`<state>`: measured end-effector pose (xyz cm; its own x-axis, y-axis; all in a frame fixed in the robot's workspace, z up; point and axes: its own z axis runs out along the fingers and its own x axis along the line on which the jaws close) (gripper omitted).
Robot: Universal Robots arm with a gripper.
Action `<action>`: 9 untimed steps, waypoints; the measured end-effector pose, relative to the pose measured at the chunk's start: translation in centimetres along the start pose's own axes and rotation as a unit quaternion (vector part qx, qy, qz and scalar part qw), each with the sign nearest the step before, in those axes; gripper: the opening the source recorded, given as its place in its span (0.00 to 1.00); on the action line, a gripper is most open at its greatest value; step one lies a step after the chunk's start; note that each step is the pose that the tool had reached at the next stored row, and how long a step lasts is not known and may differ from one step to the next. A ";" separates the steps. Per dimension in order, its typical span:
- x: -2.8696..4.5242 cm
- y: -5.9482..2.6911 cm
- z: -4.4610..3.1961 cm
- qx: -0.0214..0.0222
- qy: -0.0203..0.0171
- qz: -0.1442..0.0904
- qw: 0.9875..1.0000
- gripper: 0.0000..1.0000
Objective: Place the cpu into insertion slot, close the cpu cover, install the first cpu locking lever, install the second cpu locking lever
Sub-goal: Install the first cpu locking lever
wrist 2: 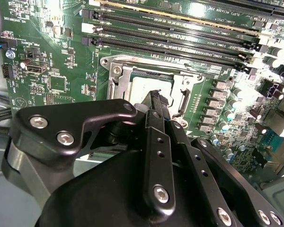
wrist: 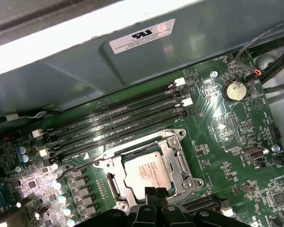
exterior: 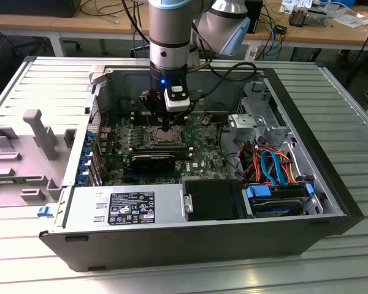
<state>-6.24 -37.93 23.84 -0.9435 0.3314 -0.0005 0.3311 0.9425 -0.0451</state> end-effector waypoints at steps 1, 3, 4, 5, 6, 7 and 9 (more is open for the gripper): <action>0.00 0.00 0.00 0.000 0.000 -0.001 1.000 0.11; 0.00 0.00 0.00 0.000 0.000 -0.002 1.000 0.11; 0.00 0.00 0.00 0.000 0.000 -0.002 1.000 0.11; 0.00 0.00 0.00 0.000 0.000 -0.003 1.000 0.11; 0.00 0.00 0.00 0.000 0.000 -0.004 1.000 0.11; 0.00 0.00 0.00 0.000 0.000 -0.004 1.000 0.11; 0.00 0.00 0.00 0.000 0.000 -0.006 1.000 0.11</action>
<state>-6.24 -37.93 23.84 -0.9474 0.3202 -0.0005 0.3199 0.9464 -0.0451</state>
